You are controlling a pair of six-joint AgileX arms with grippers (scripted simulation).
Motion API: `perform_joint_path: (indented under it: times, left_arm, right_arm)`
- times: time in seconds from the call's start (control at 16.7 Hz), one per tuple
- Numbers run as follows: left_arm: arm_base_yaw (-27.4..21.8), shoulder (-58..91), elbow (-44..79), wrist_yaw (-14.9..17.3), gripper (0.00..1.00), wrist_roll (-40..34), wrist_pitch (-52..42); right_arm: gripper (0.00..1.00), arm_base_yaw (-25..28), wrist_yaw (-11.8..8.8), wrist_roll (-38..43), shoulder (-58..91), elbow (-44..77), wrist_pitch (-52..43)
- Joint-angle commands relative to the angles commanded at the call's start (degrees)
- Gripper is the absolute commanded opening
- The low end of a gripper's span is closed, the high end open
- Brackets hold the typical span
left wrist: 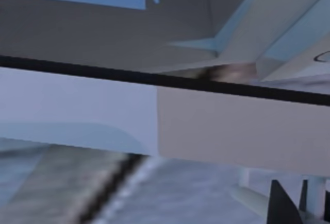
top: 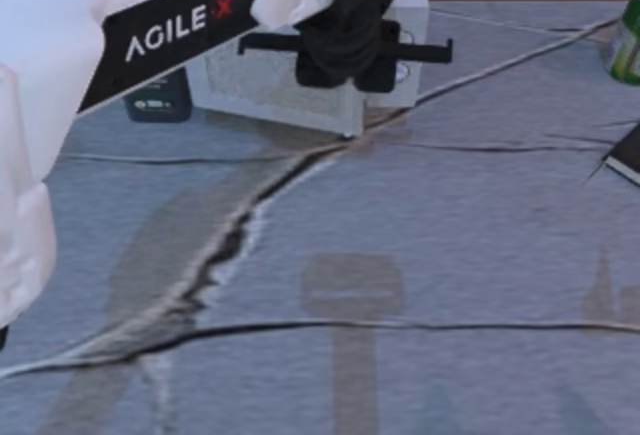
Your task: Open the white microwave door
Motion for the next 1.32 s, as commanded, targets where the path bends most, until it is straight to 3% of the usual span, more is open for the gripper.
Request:
perform_joint_path:
  times: [0.6,1.32]
  left_arm:
    - [-0.37,-0.18,0.03,0.39,0.0,-0.11,0.18]
    - [0.51,-4.6,-7.28,2.34,0.0,4.73,3.78]
  right_arm:
    - [1.0,0.0,0.0,0.0,0.0,0.0,0.0]
    - [1.0,0.0,0.0,0.0,0.0,0.0,0.0]
